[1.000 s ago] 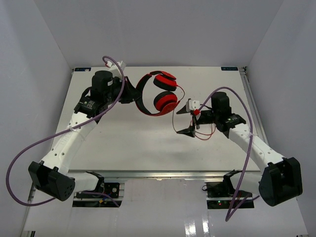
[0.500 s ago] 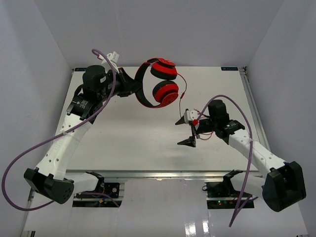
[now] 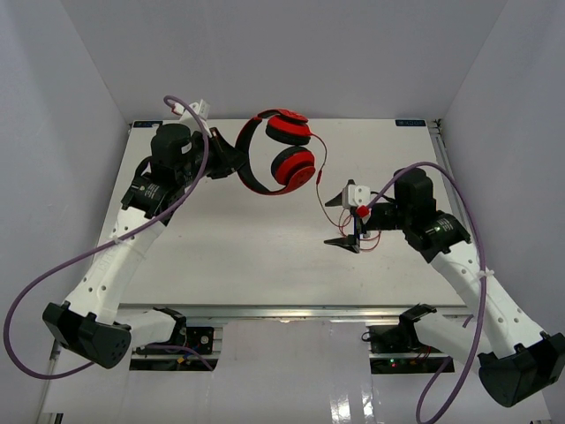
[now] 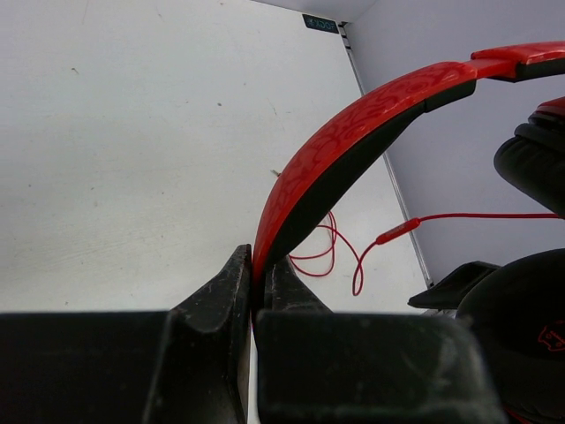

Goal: Wrap the headphones

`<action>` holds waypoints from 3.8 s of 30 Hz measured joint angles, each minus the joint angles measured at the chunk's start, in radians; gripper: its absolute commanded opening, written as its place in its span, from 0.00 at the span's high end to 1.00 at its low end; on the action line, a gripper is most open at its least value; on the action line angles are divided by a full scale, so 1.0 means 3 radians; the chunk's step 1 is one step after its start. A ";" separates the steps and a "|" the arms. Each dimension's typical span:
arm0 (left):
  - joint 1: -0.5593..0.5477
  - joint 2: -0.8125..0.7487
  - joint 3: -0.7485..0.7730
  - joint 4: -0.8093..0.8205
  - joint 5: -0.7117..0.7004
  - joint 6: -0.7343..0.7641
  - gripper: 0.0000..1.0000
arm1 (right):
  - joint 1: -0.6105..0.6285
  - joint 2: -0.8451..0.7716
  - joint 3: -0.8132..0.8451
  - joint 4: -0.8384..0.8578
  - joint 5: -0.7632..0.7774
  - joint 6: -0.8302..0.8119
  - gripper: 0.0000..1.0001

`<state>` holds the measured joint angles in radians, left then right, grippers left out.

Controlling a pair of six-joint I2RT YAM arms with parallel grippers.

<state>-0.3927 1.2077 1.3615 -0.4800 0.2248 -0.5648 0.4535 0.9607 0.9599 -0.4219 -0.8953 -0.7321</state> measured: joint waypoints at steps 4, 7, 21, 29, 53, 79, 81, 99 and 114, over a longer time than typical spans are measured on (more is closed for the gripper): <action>0.0000 -0.0071 -0.0071 0.0001 -0.0048 -0.0001 1.00 | -0.0004 0.0025 -0.0058 0.0277 0.0439 0.0467 0.06; 0.0000 -0.0157 -0.0116 -0.0001 -0.0070 -0.0004 1.00 | -0.0008 0.0097 -0.0166 0.0513 0.0678 0.0732 0.06; 0.0000 -0.0635 -0.0475 0.0183 -0.0249 -0.0521 1.00 | -0.0004 0.0848 -0.0643 0.1641 0.0654 0.1298 0.36; 0.0000 -0.0625 -0.0459 0.0427 -0.0441 -0.1083 1.00 | 0.0083 0.0761 -0.0918 0.1902 0.0191 0.1308 0.89; -0.0357 0.1777 0.1213 0.0239 -0.1240 -0.0866 1.00 | 0.0732 0.0451 0.0047 0.0160 0.2894 -0.0212 0.92; -0.1023 0.1640 -0.0192 0.0500 -0.0697 0.1503 1.00 | 0.0098 0.0386 0.0383 -0.0147 0.3170 -0.1069 0.92; -0.1014 0.1484 -0.0263 0.0608 -0.0532 0.1596 1.00 | 0.0060 0.0386 0.0383 -0.0130 0.3001 -0.1044 0.92; -0.1013 0.0791 -0.0803 0.1024 0.0549 0.1662 1.00 | -0.0857 0.0831 0.0281 0.0020 0.1062 -0.0226 0.90; -0.1013 0.0686 -0.0474 0.1051 0.0796 0.1224 1.00 | -0.0884 0.1248 0.0143 0.0120 -0.0663 0.0245 0.87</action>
<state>-0.6968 1.4136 1.2191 -0.1648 0.4635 -0.1977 0.1883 1.3352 1.0029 -0.3858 -1.0942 -0.6587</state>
